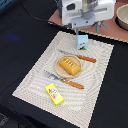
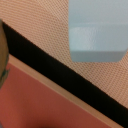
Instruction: Place the bread, butter, and milk from the table onto the serving area.
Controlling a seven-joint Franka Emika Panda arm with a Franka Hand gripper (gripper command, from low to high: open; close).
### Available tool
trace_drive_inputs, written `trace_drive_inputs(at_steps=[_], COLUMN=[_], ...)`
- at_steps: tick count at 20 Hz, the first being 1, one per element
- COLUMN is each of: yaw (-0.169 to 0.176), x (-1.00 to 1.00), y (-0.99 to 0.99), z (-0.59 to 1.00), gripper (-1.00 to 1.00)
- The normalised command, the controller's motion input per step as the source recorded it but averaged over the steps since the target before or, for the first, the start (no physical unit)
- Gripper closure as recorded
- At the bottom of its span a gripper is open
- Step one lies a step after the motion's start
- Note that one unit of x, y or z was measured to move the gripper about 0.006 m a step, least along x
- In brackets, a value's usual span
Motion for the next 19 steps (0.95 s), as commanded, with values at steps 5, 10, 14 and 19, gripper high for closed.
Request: trace_drive_inputs(at_steps=[5,10,14,19], yaw=[0.06,0.229,0.22,0.168], x=[-0.07,-0.4,-0.48,-0.53], y=[-0.05,-0.01,0.0,0.13], z=[0.75,-0.02,-0.08,-0.08], gripper=[-1.0,-1.0,-1.0,-1.0])
